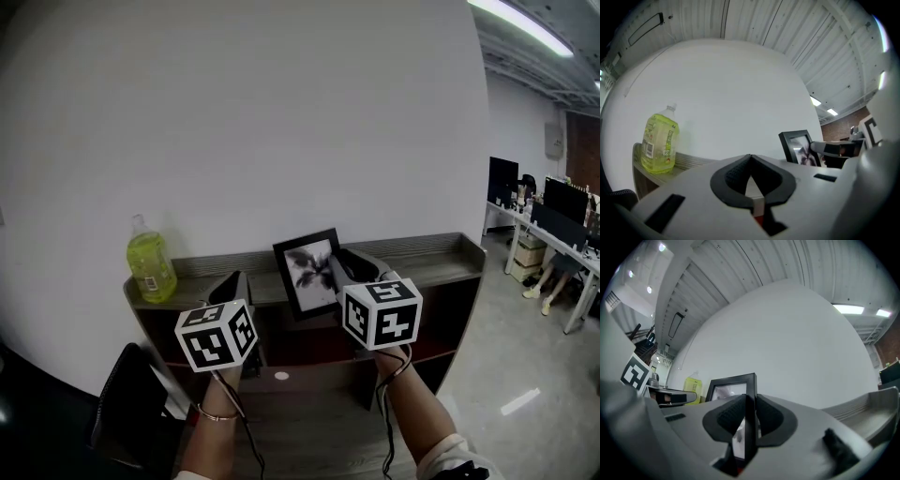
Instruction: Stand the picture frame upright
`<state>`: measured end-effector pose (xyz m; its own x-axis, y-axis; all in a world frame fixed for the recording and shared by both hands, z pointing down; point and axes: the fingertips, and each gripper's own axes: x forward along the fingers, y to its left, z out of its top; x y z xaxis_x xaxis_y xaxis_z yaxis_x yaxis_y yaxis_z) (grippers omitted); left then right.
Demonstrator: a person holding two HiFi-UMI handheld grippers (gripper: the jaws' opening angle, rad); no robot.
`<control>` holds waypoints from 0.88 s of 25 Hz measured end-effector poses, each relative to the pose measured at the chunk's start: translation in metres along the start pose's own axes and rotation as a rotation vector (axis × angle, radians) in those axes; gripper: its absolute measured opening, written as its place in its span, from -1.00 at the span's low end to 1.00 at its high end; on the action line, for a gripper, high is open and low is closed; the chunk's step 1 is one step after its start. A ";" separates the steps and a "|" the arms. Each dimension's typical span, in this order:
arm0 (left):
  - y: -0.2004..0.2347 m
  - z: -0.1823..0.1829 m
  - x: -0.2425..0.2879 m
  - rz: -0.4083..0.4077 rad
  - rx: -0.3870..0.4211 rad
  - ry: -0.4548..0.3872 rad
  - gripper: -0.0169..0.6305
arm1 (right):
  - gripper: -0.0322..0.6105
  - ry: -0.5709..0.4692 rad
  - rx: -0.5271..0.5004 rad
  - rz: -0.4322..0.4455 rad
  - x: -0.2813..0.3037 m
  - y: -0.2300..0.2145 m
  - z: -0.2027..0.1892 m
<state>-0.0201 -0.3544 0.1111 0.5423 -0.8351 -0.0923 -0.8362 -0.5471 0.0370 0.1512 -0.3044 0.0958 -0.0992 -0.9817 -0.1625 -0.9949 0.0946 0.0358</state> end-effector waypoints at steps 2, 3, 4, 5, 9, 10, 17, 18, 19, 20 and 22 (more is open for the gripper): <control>-0.005 0.008 0.005 -0.012 0.005 -0.006 -0.91 | -0.64 -0.021 0.014 -0.010 0.004 -0.005 0.008; -0.007 0.012 0.008 -0.017 0.009 -0.009 -0.91 | -0.64 -0.031 0.021 -0.013 0.005 -0.007 0.011; -0.009 0.015 0.010 -0.021 0.014 -0.012 -0.91 | -0.64 -0.040 0.026 -0.015 0.007 -0.008 0.015; -0.009 0.017 0.012 -0.025 0.017 -0.015 -0.91 | -0.64 -0.049 0.030 -0.017 0.008 -0.009 0.018; -0.006 0.026 0.022 -0.033 0.015 -0.025 -0.91 | -0.64 -0.077 0.034 -0.034 0.017 -0.014 0.031; -0.004 0.029 0.025 -0.033 0.014 -0.028 -0.91 | -0.64 -0.081 0.030 -0.043 0.020 -0.015 0.034; 0.011 0.039 0.044 -0.041 -0.001 -0.045 -0.91 | -0.64 -0.104 0.022 -0.102 0.040 -0.031 0.039; 0.013 0.040 0.048 -0.046 -0.005 -0.046 -0.91 | -0.64 -0.103 0.023 -0.106 0.044 -0.032 0.039; 0.014 0.041 0.051 -0.049 -0.009 -0.047 -0.91 | -0.64 -0.101 0.025 -0.107 0.048 -0.033 0.037; 0.016 0.041 0.054 -0.053 -0.013 -0.047 -0.91 | -0.64 -0.095 0.028 -0.106 0.053 -0.034 0.035; 0.017 0.041 0.060 -0.057 -0.020 -0.043 -0.91 | -0.64 -0.079 0.034 -0.099 0.062 -0.036 0.030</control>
<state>-0.0051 -0.4110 0.0650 0.5850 -0.7993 -0.1374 -0.8018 -0.5955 0.0505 0.1806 -0.3634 0.0554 0.0000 -0.9706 -0.2406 -0.9998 0.0042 -0.0171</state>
